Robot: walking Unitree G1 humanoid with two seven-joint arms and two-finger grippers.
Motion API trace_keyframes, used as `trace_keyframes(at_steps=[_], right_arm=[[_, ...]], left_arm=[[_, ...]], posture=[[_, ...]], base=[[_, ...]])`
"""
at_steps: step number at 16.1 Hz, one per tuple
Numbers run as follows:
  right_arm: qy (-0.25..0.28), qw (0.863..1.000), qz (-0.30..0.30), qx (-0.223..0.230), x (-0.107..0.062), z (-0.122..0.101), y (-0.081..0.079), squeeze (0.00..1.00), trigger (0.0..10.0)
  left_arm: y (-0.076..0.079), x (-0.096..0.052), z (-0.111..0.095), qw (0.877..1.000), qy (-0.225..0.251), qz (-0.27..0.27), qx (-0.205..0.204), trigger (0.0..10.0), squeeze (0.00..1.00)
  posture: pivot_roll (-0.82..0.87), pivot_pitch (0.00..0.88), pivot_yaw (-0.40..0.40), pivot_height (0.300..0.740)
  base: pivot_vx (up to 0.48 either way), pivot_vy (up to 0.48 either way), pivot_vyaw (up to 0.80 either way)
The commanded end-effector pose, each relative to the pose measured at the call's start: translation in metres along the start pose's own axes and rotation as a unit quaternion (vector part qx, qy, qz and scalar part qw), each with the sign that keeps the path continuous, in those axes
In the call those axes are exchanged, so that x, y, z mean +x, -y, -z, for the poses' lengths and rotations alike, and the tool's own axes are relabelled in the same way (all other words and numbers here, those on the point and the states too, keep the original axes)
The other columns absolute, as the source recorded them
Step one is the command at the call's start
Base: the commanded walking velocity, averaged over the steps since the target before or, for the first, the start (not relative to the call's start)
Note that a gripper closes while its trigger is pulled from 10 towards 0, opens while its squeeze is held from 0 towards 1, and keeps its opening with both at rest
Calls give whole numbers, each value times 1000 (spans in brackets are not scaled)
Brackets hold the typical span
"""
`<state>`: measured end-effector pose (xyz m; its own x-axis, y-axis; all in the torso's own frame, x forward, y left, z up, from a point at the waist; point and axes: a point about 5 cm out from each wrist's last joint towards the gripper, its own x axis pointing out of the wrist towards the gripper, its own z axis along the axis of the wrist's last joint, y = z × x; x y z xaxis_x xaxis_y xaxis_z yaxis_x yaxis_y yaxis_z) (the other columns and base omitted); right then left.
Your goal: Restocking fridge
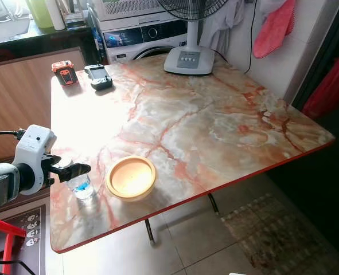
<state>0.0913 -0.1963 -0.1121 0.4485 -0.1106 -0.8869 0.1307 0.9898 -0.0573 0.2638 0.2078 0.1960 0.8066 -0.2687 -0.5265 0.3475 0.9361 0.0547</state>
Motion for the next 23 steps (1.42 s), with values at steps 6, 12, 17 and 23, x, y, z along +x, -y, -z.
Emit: trace_keyframes(at_steps=[6, 12, 17, 23], right_arm=[[-75, 997, -14, -10, -9, 38, -6, 0, 10000], [-75, 997, -16, -7, -9, 38, -6, 0, 10000], [-75, 997, -16, -6, -9, 37, -6, 0, 10000], [-75, 997, -17, -5, -9, 37, -7, 0, 10000]], left_arm=[[1, 2, 1, 1000, -3, -2, 1, 0, 0], [0, 2, 2, 1000, -6, -5, 2, 0, 0], [0, 2, 4, 1000, -10, -9, 3, 0, 0], [-8, 1, 3, 999, -6, -42, 3, 0, 0]], posture=[[72, 0, 51, 740], [75, 0, 50, 740], [78, 0, 48, 740], [77, 0, 47, 740]], base=[[0, 0, 0], [0, 0, 0], [0, 0, 0], [0, 0, 0]])
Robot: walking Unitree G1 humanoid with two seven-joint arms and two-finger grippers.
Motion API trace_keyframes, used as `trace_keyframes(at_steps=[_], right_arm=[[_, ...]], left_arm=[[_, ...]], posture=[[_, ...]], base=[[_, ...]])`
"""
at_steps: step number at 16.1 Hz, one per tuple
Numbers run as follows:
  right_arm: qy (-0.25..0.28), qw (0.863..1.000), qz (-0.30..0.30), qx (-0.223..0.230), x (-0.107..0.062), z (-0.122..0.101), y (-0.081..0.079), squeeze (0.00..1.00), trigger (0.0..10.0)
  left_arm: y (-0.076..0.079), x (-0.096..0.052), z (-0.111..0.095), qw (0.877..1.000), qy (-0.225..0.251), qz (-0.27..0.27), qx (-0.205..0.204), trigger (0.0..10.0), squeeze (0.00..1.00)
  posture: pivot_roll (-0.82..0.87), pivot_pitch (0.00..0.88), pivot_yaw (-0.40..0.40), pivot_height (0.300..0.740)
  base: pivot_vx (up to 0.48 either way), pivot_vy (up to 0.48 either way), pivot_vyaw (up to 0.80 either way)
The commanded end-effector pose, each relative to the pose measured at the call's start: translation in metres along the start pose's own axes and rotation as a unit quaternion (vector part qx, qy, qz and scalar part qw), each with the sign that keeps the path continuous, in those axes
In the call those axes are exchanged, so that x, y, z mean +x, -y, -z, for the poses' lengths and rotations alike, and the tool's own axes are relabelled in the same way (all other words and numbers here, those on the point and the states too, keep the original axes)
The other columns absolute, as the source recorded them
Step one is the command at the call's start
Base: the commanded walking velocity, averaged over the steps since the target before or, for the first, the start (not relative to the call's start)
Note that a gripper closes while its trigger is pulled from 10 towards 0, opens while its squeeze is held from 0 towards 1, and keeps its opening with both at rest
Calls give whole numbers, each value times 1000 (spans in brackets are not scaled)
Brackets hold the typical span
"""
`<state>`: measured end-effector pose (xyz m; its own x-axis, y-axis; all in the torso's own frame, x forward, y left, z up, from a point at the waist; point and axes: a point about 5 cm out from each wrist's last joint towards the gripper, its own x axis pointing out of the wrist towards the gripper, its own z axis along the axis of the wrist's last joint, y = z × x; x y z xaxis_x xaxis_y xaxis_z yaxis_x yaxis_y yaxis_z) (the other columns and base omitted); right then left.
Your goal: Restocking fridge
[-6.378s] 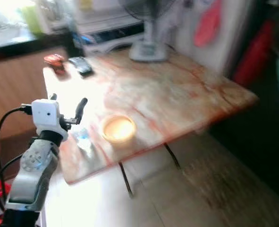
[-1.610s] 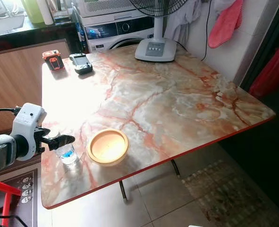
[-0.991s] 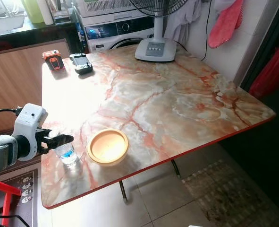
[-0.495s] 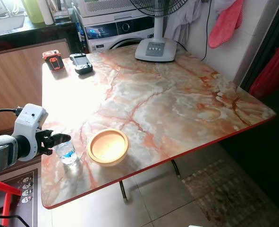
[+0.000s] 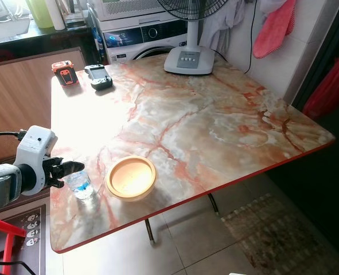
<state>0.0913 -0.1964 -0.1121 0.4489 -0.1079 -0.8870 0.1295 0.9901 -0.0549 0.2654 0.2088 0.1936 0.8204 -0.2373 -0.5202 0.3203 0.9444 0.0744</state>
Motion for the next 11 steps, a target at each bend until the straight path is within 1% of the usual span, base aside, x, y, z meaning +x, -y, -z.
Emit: trace_keyframes(at_steps=[1, 2, 3, 4, 5, 7, 8, 9, 10, 11], right_arm=[[-75, 997, -15, -5, -9, 37, -7, 0, 10000], [-74, 997, -16, -5, -9, 37, -8, 0, 10000], [-74, 997, -16, -5, -9, 37, -8, 0, 10000], [-74, 997, -16, -5, -9, 37, -8, 0, 10000], [-75, 997, -17, -6, -9, 37, -9, 0, 10000], [-75, 997, -18, -6, -9, 37, -10, 0, 10000], [-75, 997, -18, -6, -9, 37, -10, 0, 10000], [-75, 997, -19, -6, -9, 37, -11, 0, 10000], [-76, 997, -20, -6, -9, 38, -11, 0, 10000], [-75, 997, -20, -3, -9, 38, -12, 0, 10000]], left_arm=[[-13, -3, -2, 999, 1, -46, 4, 0, 0], [-23, -7, -8, 997, 14, -75, 6, 0, 0], [-27, -9, -10, 996, 20, -89, 5, 0, 0], [-39, -13, -14, 992, 35, -122, -1, 0, 0], [-54, -17, -14, 986, 43, -163, -6, 0, 0], [-72, -20, -7, 975, 49, -216, -3, 0, 0], [-81, -21, -1, 970, 49, -240, -6, 118, 0], [-93, -21, 12, 961, 49, -271, -9, 3961, 0], [-103, -19, 32, 955, 41, -291, -36, 10000, 0], [-107, -12, 63, 953, 21, -296, -65, 10000, 0]], posture=[[80, 0, 47, 740], [80, 0, 48, 740], [81, 0, 48, 740], [86, 0, 47, 740], [86, 0, 49, 740], [87, 0, 52, 740], [89, 0, 54, 740], [88, 0, 56, 740], [81, 0, 57, 740], [76, 0, 59, 740]], base=[[0, 0, 0], [0, 0, 0], [0, 0, 0], [0, 0, 0], [0, 0, 0], [0, 0, 0], [0, 0, 0], [0, 0, 0], [0, 0, 0], [0, 0, 0]])
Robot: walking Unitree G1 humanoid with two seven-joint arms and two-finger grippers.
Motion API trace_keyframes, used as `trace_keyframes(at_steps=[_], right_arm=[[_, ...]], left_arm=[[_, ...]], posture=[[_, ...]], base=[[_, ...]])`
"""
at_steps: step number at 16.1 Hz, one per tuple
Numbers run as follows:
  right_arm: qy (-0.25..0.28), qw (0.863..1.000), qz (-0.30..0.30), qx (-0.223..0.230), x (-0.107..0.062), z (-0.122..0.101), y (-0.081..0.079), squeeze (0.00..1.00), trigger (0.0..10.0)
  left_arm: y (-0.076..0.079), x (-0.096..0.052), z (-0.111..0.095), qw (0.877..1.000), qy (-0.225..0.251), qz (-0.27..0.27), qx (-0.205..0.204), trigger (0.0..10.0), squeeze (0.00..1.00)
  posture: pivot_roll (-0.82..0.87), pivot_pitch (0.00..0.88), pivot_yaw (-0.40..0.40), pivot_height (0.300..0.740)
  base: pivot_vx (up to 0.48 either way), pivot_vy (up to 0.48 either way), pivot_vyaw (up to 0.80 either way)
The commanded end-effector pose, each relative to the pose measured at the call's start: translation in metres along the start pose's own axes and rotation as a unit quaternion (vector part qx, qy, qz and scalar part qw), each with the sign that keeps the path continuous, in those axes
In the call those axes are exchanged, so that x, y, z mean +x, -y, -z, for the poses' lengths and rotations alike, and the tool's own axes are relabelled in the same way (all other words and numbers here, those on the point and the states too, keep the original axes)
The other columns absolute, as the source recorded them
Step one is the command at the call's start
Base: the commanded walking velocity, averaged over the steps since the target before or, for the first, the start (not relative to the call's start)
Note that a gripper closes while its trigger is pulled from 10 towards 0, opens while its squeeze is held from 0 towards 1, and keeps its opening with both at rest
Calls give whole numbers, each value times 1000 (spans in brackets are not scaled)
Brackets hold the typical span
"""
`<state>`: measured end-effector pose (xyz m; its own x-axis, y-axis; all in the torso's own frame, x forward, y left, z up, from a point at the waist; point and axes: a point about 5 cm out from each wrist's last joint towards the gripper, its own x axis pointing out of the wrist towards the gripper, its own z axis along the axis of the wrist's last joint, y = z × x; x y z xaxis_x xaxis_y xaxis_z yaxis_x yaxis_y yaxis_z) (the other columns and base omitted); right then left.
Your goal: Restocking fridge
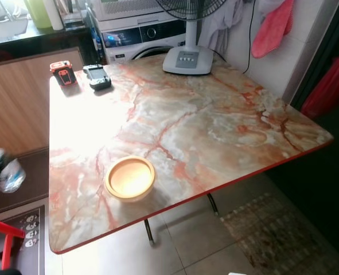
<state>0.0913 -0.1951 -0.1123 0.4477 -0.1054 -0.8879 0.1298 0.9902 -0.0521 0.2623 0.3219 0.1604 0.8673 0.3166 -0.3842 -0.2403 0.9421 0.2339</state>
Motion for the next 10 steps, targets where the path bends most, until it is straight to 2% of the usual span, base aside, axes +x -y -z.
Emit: trace_keyframes(at_steps=[1, 2, 4, 5, 6, 8, 9, 10], right_arm=[[-75, 997, -18, -3, -9, 38, -11, 0, 10000], [-75, 997, -18, -2, -9, 38, -11, 0, 10000], [-76, 997, -17, -5, -9, 38, -10, 0, 10000], [-77, 997, -18, -9, -9, 38, -9, 0, 10000], [-77, 997, -18, -9, -9, 38, -9, 0, 10000], [-77, 997, -17, -10, -9, 37, -8, 0, 10000], [-77, 997, -17, -10, -9, 37, -7, 0, 10000], [-76, 997, -16, -10, -9, 37, -7, 0, 10000]], left_arm=[[-5, 4, 24, 1000, -19, -18, -7, 10000, 0], [-4, 7, 38, 999, -27, -18, -16, 10000, 0], [-3, 9, 69, 998, -57, -36, 0, 10000, 0], [10, 10, 110, 995, -92, -13, 17, 10000, 0], [14, 10, 117, 995, -94, -6, 28, 10000, 0], [30, 9, 149, 991, -124, 11, 47, 10000, 0], [42, 9, 169, 986, -137, 26, 89, 10000, 0], [49, 8, 178, 983, -141, 37, 112, 10000, 0]], posture=[[79, 0, 58, 740], [82, 0, 58, 740], [92, 0, 47, 740], [94, 0, 43, 740], [92, 0, 39, 740], [90, 0, 33, 740], [78, 0, 34, 740], [70, 0, 34, 740]], base=[[0, 0, 0], [0, 0, 0], [0, 0, 0], [0, 0, 0], [0, 0, 0], [0, 0, 0], [0, 0, 0], [0, 0, 0]])
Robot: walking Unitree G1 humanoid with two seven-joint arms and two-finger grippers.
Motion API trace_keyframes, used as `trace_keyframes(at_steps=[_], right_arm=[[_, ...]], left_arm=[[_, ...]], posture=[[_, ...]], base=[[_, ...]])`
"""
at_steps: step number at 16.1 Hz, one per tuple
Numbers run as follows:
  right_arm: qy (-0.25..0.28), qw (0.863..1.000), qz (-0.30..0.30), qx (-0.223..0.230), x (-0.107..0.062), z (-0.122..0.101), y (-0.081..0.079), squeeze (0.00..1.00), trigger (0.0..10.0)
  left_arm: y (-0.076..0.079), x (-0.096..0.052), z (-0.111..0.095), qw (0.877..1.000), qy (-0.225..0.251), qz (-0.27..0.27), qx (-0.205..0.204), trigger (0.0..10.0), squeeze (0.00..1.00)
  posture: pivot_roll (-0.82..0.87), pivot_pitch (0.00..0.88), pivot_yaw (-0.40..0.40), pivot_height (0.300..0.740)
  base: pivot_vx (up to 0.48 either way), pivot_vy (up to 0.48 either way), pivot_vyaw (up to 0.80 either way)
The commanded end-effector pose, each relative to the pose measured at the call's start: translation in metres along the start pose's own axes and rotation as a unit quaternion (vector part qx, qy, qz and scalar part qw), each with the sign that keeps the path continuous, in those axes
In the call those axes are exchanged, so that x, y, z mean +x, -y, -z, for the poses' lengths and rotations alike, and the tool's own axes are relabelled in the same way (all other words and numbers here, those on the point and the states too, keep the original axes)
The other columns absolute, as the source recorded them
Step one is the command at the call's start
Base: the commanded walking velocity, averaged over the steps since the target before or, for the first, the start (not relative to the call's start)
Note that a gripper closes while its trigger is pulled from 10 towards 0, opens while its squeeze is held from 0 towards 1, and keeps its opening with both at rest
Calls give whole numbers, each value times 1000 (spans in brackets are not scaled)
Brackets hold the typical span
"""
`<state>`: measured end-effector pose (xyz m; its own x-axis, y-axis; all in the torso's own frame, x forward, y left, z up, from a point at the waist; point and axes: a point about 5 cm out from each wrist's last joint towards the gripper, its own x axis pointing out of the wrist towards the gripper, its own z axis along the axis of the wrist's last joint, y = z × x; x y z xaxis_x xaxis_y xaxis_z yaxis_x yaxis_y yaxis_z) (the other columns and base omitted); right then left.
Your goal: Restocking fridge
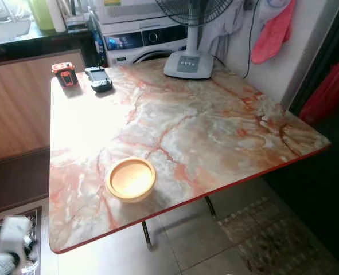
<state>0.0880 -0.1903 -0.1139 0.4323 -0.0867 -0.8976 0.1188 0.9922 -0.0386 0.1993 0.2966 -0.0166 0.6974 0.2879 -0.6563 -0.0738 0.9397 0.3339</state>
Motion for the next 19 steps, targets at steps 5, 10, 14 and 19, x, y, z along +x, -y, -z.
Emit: trace_keyframes(at_steps=[5, 10, 14, 19], right_arm=[[-67, 998, -2, 4, -8, 34, -3, 0, 10000], [-68, 998, 1, 11, -9, 36, -1, 0, 10000], [-67, 998, 1, 8, -9, 36, 2, 0, 10000], [-66, 998, -1, 14, -9, 37, 2, 0, 10000]], left_arm=[[50, 4, 33, 994, -11, 54, 94, 10000, 0], [58, -3, 65, 998, -65, 27, 6, 10000, 0], [73, -2, 62, 996, -66, 50, -18, 10000, 0], [75, 2, 52, 997, -58, 56, -21, 10000, 0]], posture=[[37, 0, 43, 740], [24, 0, 33, 740], [14, 0, 26, 740], [-2, 0, 32, 740]], base=[[0, 0, 0], [0, 0, 0], [0, 0, 0], [0, 0, 0]])
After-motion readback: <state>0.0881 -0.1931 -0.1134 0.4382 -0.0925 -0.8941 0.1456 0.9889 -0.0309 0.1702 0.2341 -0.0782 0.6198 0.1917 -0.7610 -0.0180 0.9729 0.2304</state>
